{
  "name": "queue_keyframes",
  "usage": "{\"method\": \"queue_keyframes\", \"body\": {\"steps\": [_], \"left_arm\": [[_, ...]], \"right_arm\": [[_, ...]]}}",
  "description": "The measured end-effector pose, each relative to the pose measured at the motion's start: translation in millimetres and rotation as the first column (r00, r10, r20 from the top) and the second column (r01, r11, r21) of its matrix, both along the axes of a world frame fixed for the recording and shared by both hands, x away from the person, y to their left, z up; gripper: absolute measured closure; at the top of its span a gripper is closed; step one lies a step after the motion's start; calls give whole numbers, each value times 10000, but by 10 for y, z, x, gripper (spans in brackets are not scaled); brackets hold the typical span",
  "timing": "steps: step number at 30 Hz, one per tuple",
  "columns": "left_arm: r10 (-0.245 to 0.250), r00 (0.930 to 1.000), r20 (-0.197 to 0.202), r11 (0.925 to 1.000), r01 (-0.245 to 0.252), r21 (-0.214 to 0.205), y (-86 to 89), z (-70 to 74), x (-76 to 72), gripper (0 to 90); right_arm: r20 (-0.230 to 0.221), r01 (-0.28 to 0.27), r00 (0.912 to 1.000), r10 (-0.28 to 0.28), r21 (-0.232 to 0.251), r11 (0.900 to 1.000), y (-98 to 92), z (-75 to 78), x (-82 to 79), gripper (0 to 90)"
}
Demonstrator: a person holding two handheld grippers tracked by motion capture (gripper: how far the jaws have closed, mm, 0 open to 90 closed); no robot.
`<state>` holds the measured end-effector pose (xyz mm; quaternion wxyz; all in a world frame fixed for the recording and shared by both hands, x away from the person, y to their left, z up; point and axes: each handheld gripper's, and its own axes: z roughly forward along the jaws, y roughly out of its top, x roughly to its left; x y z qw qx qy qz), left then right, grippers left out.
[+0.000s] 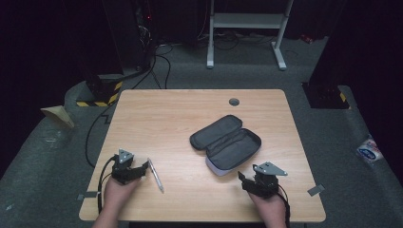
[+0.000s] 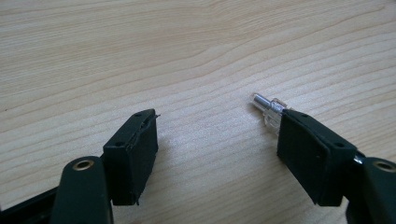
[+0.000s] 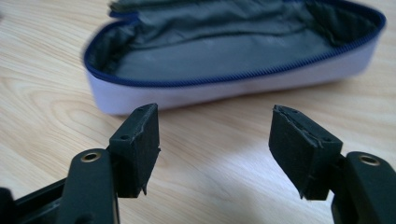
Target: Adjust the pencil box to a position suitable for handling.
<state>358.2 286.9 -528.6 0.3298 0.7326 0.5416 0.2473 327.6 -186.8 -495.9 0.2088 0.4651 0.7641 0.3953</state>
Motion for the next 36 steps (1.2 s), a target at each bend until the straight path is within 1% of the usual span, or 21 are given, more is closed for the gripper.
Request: {"method": "queue_keyframes", "body": {"steps": [5,6,11,15,16,18,21,24,26,27,29,32,36], "left_arm": [[0,10000,0,10000,0,-1,0,0,0,290],[0,10000,1,10000,0,1,0,0,0,290],[2,10000,2,10000,-2,-2,0,0,0,290],[-1,10000,2,10000,1,3,0,0,0,290],[0,10000,1,10000,0,3,0,0,-1,290],[1,10000,2,10000,-1,2,-1,0,-3,291],[6,10000,-31,10000,-6,-9,-3,2,-12,290],[23,10000,-12,10000,-23,9,-6,1,-25,292],[41,10000,17,10000,-41,16,-8,0,-28,292],[38,10000,15,10000,-38,18,-7,0,-28,292],[40,10000,14,10000,-40,8,-7,0,-28,292],[35,10000,-5,10000,-35,2,-6,1,-28,292],[29,10000,-9,10000,-29,-4,-7,1,-26,292]], "right_arm": [[297,-322,9991,318,129,9994,86,99,-12,340],[290,-353,9990,347,210,9992,106,124,-16,340],[584,-538,9969,518,331,9980,169,214,7,347],[649,-629,9961,602,412,9972,253,271,77,353],[717,-690,9952,660,393,9968,278,288,100,354],[827,-831,9935,782,570,9949,332,339,158,357],[1045,-996,9902,924,649,9929,399,418,244,364],[1168,-1065,9883,980,690,9919,449,467,284,366],[1217,-1107,9876,995,886,9899,458,457,266,379],[1137,-1225,9873,1108,1019,9872,472,431,248,380],[981,-1353,9870,1275,774,9878,507,399,218,384],[841,-1542,9856,1468,893,9840,534,347,150,418],[695,-1741,9832,1690,756,9818,588,284,119,471]]}}
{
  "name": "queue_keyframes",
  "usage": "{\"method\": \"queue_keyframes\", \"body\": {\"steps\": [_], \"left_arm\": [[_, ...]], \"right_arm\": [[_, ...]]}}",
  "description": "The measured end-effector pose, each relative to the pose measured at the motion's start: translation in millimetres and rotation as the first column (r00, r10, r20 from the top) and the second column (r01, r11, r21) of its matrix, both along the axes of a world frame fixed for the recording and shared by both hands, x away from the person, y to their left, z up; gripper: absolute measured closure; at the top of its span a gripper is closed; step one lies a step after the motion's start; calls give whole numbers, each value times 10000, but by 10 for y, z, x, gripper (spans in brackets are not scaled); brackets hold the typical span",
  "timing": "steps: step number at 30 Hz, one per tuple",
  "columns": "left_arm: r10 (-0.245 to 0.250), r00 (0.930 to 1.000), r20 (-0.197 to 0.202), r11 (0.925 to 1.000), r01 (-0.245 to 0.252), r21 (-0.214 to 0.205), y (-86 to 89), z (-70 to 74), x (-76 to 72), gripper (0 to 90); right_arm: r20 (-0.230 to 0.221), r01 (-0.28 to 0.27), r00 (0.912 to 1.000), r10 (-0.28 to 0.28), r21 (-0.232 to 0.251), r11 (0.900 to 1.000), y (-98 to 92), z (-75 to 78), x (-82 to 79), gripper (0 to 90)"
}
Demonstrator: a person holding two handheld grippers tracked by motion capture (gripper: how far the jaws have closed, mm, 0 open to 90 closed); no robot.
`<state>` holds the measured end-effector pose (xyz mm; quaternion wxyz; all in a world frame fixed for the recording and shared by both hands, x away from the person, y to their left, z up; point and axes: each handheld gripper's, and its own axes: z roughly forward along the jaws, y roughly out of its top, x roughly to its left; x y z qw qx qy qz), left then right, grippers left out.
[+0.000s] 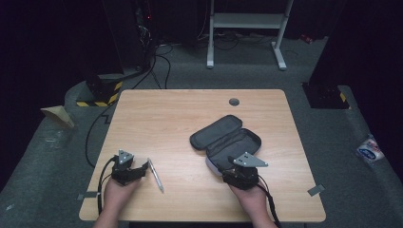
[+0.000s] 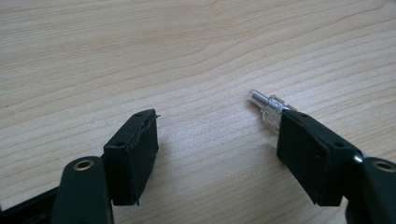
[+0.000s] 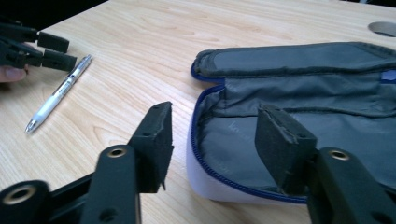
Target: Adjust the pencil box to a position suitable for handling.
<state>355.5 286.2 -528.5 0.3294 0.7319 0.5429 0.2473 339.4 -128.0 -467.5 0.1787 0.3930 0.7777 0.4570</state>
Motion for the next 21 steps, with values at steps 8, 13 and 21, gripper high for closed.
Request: {"method": "queue_keyframes", "body": {"steps": [8,13,21], "left_arm": [[-32,10000,4,10000,32,1,0,0,6,291],[-48,10000,7,10000,48,3,1,0,7,291],[-56,10000,4,10000,56,-8,0,-1,9,291]], "right_arm": [[-21,-360,9994,360,-316,9989,117,-121,-24,631],[28,-576,9983,578,-515,9970,190,-168,-57,760],[263,-772,9965,791,-685,9947,272,-192,-108,871]]}}
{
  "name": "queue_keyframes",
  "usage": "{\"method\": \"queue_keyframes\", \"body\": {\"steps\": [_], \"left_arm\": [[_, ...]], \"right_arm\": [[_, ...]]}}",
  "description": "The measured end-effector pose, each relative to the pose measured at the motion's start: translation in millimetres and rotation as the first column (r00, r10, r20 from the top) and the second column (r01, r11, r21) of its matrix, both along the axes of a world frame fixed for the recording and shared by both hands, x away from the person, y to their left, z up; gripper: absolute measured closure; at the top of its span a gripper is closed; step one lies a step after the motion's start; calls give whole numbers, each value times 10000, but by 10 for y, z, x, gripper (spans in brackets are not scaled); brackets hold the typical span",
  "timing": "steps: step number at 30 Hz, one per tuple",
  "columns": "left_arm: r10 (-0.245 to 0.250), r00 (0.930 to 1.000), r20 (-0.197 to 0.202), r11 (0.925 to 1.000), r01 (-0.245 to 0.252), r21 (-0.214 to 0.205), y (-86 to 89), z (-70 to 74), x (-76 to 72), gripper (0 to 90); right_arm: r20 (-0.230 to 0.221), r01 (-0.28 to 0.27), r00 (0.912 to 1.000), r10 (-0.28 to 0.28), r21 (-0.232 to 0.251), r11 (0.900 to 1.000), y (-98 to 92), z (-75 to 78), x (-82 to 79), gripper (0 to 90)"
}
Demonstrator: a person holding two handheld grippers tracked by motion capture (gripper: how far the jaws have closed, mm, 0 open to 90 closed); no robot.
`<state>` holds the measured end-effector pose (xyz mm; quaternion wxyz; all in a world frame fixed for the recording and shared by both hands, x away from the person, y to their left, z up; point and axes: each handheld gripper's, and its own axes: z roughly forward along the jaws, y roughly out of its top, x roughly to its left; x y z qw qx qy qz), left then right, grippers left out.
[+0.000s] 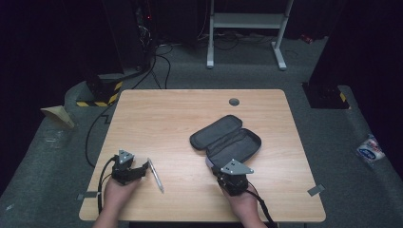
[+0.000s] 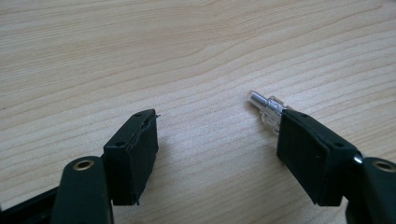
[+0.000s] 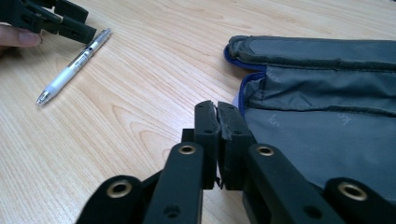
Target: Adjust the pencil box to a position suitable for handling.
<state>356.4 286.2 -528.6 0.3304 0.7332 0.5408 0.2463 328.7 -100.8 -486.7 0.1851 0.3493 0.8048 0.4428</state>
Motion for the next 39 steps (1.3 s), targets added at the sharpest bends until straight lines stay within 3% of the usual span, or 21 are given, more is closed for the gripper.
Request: {"method": "queue_keyframes", "body": {"steps": [2,5,8,13,17,18,21,33,36,39], "left_arm": [[-4,10000,-2,10000,4,4,0,0,0,291],[-5,10000,-2,10000,5,4,1,0,0,291],[-29,10000,-9,10000,29,-6,2,0,3,291],[-54,10000,-26,10000,54,-3,3,2,6,290],[-53,10000,-26,10000,53,-2,3,2,6,290],[-55,10000,-25,10000,55,-1,3,2,6,290],[-52,10000,-24,10000,52,-1,3,1,6,290],[-36,10000,-10,10000,36,0,2,0,1,291],[-14,10000,2,10000,14,-3,5,2,-5,298],[-59,10000,80,9999,58,93,10,11,-21,356]], "right_arm": [[35,11,10000,-11,-44,10000,6,-1,-1,865],[133,283,9995,-285,131,9995,-50,40,21,739],[6,644,9979,-645,399,9971,-152,76,57,674],[-238,498,9985,-491,285,9984,-142,14,68,685],[-295,337,9990,-337,-17,9994,-72,-37,56,778],[-241,288,9993,-291,-123,9995,-46,-55,41,848],[-158,159,9997,-163,-214,9996,-13,-64,23,868],[-129,-745,9972,743,-154,9971,278,-97,-97,862],[-221,-925,9954,929,158,9956,265,-32,-98,762],[87,-622,9980,618,628,9961,127,126,-74,709]]}}
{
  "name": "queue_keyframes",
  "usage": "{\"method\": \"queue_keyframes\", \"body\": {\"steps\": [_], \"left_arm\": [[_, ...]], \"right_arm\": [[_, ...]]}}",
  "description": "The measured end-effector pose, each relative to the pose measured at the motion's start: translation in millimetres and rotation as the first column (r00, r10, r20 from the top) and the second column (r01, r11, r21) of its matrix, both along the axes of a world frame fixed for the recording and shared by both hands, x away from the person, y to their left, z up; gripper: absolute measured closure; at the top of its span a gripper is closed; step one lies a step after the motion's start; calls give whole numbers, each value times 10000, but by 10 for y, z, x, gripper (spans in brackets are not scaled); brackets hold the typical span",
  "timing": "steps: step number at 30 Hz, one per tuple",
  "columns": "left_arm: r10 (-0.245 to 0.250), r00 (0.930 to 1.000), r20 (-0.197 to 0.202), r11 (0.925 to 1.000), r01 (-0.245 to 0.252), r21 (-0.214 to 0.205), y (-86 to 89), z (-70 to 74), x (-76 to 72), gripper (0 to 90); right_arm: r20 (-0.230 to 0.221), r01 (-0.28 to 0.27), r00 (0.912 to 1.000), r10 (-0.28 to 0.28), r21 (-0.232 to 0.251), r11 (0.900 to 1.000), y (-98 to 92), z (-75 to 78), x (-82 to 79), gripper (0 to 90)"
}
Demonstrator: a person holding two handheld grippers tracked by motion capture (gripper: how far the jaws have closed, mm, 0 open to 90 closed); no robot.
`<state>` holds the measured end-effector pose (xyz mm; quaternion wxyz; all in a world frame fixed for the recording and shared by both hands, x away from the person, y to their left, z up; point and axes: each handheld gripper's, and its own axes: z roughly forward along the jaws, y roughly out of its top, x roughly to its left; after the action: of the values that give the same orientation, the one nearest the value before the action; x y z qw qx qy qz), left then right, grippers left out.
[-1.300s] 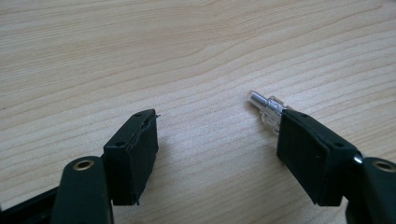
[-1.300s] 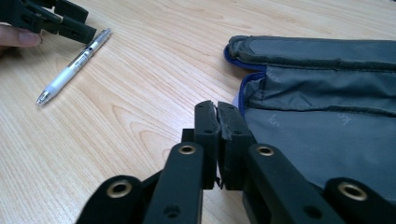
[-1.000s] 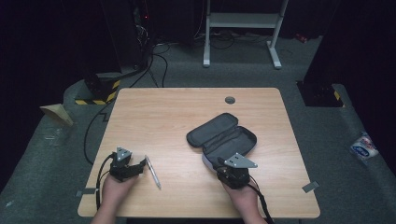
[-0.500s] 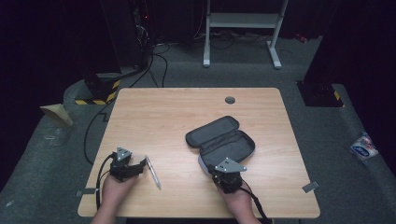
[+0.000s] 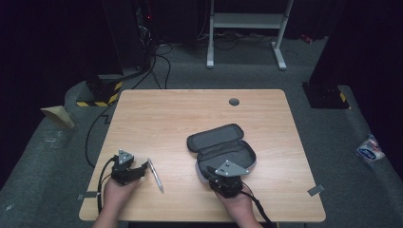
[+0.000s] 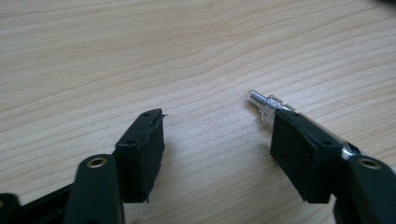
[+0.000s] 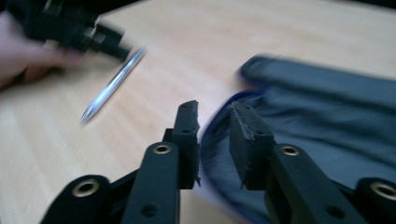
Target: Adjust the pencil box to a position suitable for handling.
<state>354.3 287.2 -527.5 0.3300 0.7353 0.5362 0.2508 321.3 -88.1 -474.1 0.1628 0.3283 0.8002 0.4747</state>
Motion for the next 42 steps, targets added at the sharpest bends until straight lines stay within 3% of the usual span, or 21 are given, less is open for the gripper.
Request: {"method": "queue_keyframes", "body": {"steps": [3,7,9,14,17,20,24,30,40,42], "left_arm": [[58,9999,129,9997,-61,238,6,43,-33,411],[184,9969,771,9993,-157,-354,-7,165,-101,479],[-61,9952,976,9976,127,-679,-63,234,-140,520],[-873,9896,1141,9950,922,-387,-329,315,-204,577],[-1380,9861,930,9883,1432,-523,-512,315,-229,597],[-2070,9754,756,9778,2089,-183,-751,284,-268,595],[-2753,9589,688,9612,2757,45,-1010,278,-326,600],[-3344,9399,690,9412,3368,-259,-1212,289,-361,619],[-3430,9386,370,9389,3438,-171,-1272,240,-338,636],[-3351,9416,324,9419,3356,-117,-1262,230,-328,637]], "right_arm": [[185,652,9977,-656,220,9976,-202,102,77,676],[337,2031,9785,-2035,145,9790,-561,131,225,640],[325,2732,9614,-2731,27,9620,-748,101,307,622],[348,3851,9226,-3841,-262,9225,-1068,40,421,612],[244,4226,9063,-4220,-348,9056,-1198,2,467,615],[-168,4360,8995,-4365,-266,8995,-1292,-56,508,652],[-610,4262,9023,-4268,-235,9043,-1338,-133,547,697],[-896,3904,9158,-3916,-307,9201,-1287,-181,551,745],[-862,3361,9364,-3402,-587,9400,-1100,-226,459,786],[-918,3289,9385,-3327,-544,9428,-1064,-230,439,785]]}}
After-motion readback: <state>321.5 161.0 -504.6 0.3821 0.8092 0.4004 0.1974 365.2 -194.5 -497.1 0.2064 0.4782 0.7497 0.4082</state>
